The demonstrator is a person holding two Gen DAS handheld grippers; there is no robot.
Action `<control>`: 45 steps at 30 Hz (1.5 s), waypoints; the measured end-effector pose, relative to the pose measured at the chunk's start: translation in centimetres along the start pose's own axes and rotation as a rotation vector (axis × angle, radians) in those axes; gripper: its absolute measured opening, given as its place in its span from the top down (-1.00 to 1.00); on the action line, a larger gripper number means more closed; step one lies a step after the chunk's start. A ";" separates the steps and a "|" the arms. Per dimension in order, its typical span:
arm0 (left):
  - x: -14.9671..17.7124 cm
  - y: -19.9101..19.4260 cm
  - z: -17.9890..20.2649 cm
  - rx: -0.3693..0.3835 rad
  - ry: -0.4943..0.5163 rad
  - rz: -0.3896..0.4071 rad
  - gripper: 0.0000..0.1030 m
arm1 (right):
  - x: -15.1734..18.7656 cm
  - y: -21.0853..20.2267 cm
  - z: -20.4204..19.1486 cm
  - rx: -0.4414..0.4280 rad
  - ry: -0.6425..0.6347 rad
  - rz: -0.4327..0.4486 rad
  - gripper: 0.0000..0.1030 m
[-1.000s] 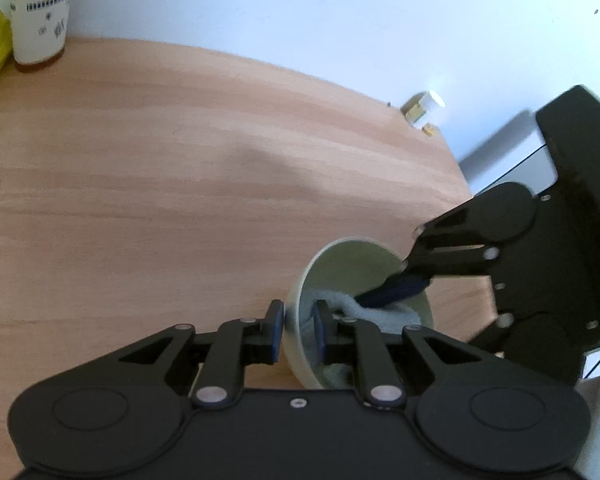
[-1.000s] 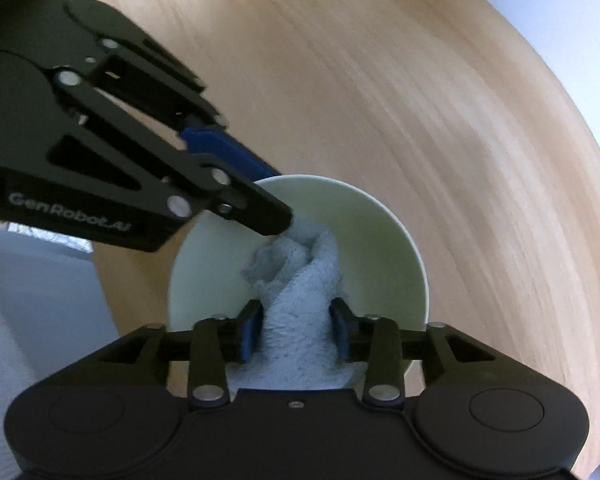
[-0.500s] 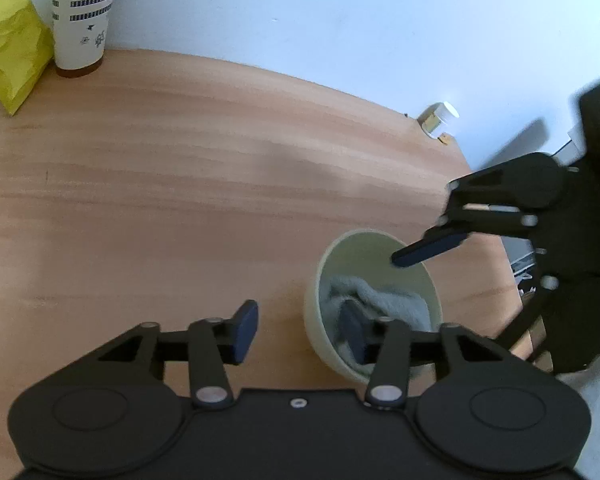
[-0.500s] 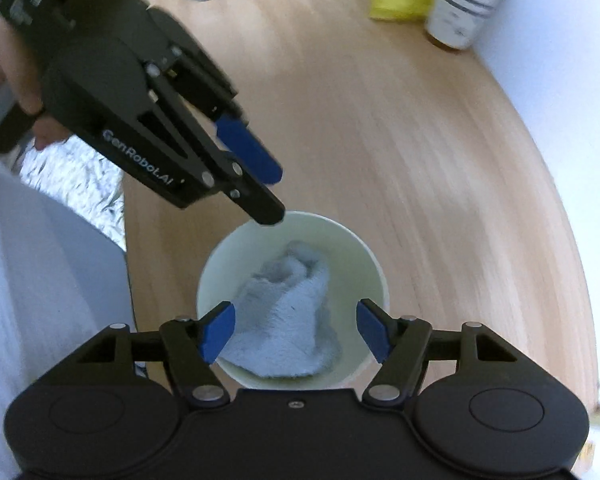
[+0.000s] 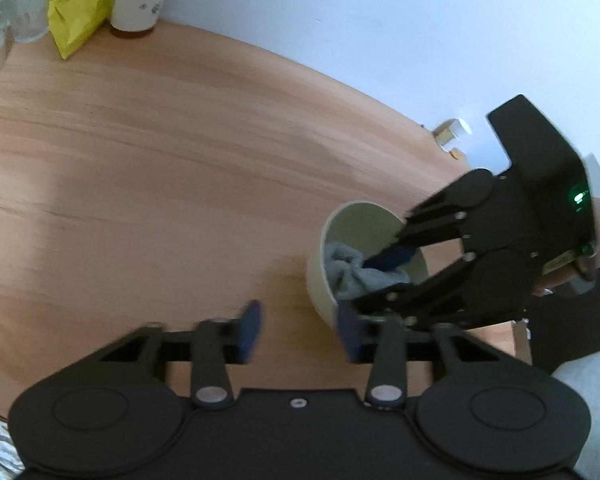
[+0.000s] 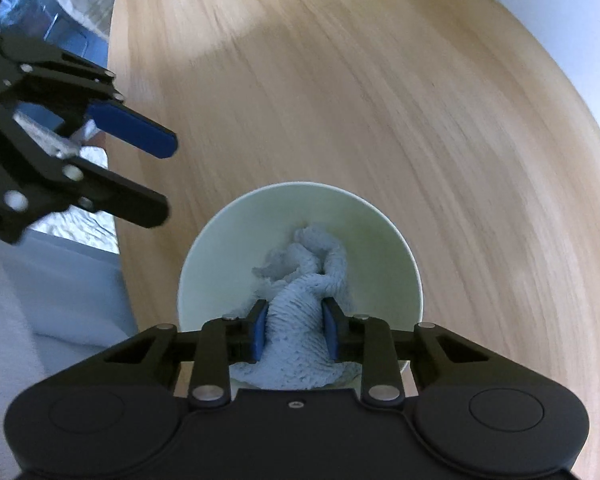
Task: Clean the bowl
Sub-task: 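Grasp the bowl rim with the left gripper while the right gripper keeps the cloth inside, then hold the bowl with the left gripper while the right gripper rubs the cloth around inside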
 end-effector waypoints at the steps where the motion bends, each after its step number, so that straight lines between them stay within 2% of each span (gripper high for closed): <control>1: 0.1 0.0 0.1 -0.006 0.005 0.000 0.42 | -0.3 -0.2 -0.1 0.009 -0.010 -0.003 0.38; 7: -0.1 1.2 0.8 -0.025 0.015 -0.018 0.42 | 0.1 -0.9 0.1 0.023 0.023 0.029 0.43; 10: -0.2 1.3 1.3 -0.013 0.022 -0.019 0.42 | 0.1 -2.8 0.5 -0.054 0.124 0.130 0.43; 13: -0.1 1.4 1.3 -0.025 0.034 -0.026 0.42 | 0.0 -5.8 0.4 -0.238 0.277 0.305 0.43; 17: 0.0 1.4 1.3 0.001 0.020 -0.029 0.60 | 1.1 -5.9 1.6 -0.285 0.341 0.357 0.43; 21: -0.1 1.2 1.1 0.011 0.019 -0.022 0.62 | 0.5 -4.7 3.7 -0.313 0.368 0.382 0.43; 22: -0.1 1.1 1.1 0.014 0.018 -0.023 0.62 | 0.9 -5.5 3.6 -0.313 0.368 0.383 0.43; 24: -0.1 1.3 1.6 0.008 0.027 -0.028 0.62 | 1.6 -6.2 3.1 -0.306 0.361 0.383 0.43; 26: -0.1 1.5 2.2 0.006 0.052 -0.031 0.62 | -1.0 -4.4 2.2 -0.290 0.350 0.368 0.43; 32: 0.0 1.4 2.5 -0.014 0.097 -0.036 0.61 | -2.0 -2.3 1.2 -0.204 0.260 0.291 0.44; 38: -0.2 1.7 2.4 -0.025 0.100 -0.046 0.61 | -2.1 -2.1 -1.7 0.012 0.049 0.166 0.44; 41: -0.2 1.9 2.4 -0.022 0.118 -0.049 0.61 | -1.7 -2.2 -2.8 0.086 0.004 0.132 0.44; 43: -0.1 2.0 2.6 -0.014 0.126 -0.054 0.61 | -1.8 -2.9 -2.8 0.114 -0.010 0.135 0.43; 45: 0.0 2.1 2.7 -0.013 0.143 -0.051 0.61 | -2.1 -4.5 -2.8 0.072 0.035 0.195 0.43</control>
Point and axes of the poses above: each gripper's, at about its wrist camera, not at the fingertips, and y roughly the way its jaws point, z to its right, x to its underside, the point moved 10 cm from there along y, roughly the way its jaws point, and after that the axes turned 11 degrees about -x, right-handed, at the moved point
